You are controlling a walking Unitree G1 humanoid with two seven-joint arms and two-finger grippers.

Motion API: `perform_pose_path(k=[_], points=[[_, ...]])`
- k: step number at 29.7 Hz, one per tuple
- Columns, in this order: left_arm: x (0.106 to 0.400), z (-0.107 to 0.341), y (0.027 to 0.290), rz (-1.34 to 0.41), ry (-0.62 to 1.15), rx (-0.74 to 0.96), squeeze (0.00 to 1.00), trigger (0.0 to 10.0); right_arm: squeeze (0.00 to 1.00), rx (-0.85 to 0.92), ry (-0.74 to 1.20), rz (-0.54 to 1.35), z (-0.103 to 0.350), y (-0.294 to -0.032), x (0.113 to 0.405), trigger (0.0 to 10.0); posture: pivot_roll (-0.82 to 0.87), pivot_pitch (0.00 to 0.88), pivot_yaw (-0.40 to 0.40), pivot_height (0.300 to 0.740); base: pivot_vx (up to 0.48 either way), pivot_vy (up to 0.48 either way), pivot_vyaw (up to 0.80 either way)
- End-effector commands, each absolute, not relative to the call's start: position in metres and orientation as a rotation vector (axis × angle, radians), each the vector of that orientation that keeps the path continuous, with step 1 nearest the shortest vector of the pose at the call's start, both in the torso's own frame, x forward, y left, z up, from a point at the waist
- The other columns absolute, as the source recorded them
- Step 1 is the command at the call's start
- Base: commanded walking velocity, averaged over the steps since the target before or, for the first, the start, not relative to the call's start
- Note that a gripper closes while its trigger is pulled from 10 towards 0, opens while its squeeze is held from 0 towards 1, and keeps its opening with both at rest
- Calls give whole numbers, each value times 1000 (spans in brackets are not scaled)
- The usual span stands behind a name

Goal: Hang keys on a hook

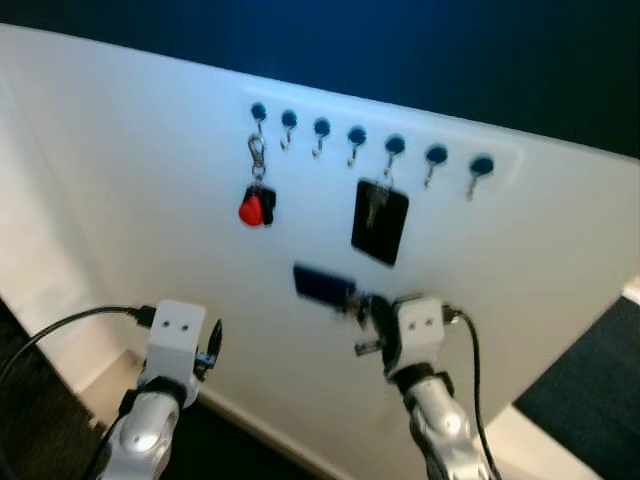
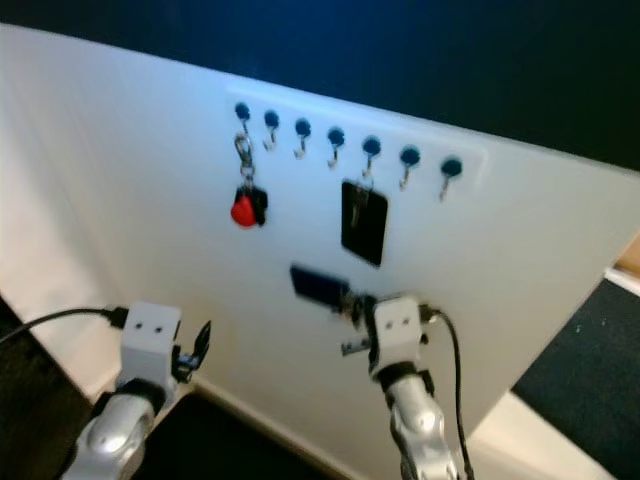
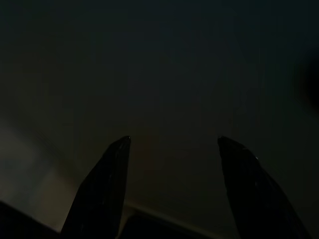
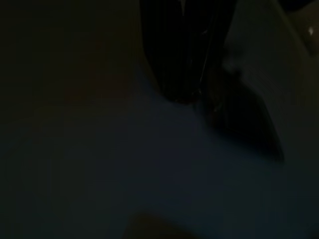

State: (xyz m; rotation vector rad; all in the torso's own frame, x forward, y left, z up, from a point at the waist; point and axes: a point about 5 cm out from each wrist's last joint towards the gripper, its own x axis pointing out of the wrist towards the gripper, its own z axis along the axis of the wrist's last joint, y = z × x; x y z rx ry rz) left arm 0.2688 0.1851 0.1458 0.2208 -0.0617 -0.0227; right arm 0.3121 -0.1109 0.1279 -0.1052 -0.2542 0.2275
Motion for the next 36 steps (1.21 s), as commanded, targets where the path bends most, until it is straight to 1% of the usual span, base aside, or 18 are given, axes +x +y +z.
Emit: perform_pose_path(k=[1,8,15,17,22,24,28,30,32,35,36], points=[[265,140,189,-14,-30,228,0,10000,0,-109,-250,251,125,-109,308,10000,138,163,-29,740,0,0,0],[264,140,191,-8,-25,230,0,10000,0,-126,-232,293,119,-108,303,10000,137,163,-29,740,0,0,0],[264,139,191,-6,-22,234,0,10000,0,-173,-236,390,118,-104,298,10000,138,162,-26,740,0,0,0],[263,138,192,-4,-17,236,0,10000,0,-199,-270,464,126,-97,295,10000,139,162,-25,740,0,0,0],[259,135,195,37,-8,255,0,10000,0,-173,-375,647,159,-69,292,10000,129,160,-17,740,0,0,0],[258,137,196,60,-25,263,0,10000,0,-154,-401,684,169,-62,292,10000,132,160,-20,740,0,0,0],[258,159,198,85,-130,283,0,10000,0,-93,-475,753,197,-47,291,10000,147,160,-31,740,0,0,0],[258,177,196,51,-197,236,0,10000,0,-69,-513,776,211,-42,290,10000,150,161,-38,740,0,0,0],[258,183,195,39,-217,223,0,10000,0,-64,-522,778,214,-42,290,10000,152,161,-40,740,0,0,0],[258,208,192,-40,-289,187,0,10000,0,-33,-568,757,230,-44,291,10000,153,161,-43,740,0,0,0],[258,219,189,-91,-318,184,0,10000,0,-21,-593,742,239,-46,291,10000,153,161,-43,740,0,0,0]])
